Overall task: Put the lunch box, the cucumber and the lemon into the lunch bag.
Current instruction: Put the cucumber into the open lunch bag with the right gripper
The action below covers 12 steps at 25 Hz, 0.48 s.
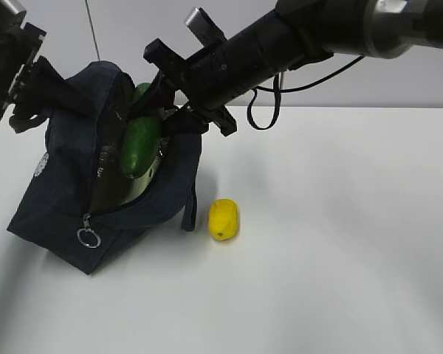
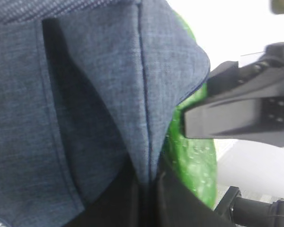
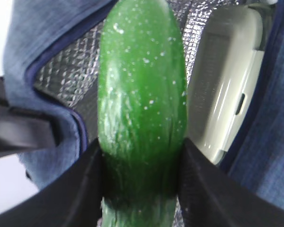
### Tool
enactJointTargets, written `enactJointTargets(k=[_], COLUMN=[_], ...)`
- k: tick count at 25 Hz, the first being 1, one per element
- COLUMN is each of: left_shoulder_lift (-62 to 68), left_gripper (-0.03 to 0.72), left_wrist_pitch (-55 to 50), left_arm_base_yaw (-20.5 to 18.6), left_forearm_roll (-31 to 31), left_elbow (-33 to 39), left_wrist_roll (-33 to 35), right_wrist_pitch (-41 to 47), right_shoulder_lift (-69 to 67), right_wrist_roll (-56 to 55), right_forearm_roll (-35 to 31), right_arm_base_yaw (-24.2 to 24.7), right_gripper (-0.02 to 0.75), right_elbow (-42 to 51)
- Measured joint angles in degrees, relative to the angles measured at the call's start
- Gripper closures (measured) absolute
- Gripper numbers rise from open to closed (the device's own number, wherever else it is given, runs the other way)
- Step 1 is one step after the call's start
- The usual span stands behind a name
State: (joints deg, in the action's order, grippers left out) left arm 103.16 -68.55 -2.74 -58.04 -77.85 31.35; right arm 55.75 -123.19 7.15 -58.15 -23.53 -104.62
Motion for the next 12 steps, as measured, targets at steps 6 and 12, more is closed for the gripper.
enactJointTargets(k=[6,12], left_shoulder_lift=[0.0,0.0], left_gripper=[0.697,0.697], left_wrist_pitch=[0.1,0.1], left_arm_base_yaw=[0.0,0.0], left_forearm_roll=[-0.2,-0.3], left_elbow=[0.0,0.0], left_wrist_roll=[0.1,0.1], right_wrist_pitch=[-1.6,-4.6], right_shoulder_lift=[-3.1,-4.3], right_wrist_roll=[0.2,0.4], right_forearm_roll=[-3.1,-3.3], right_arm_base_yaw=[-0.6,-1.5], right_gripper=[0.400,0.385], right_elbow=[-0.3,-0.3])
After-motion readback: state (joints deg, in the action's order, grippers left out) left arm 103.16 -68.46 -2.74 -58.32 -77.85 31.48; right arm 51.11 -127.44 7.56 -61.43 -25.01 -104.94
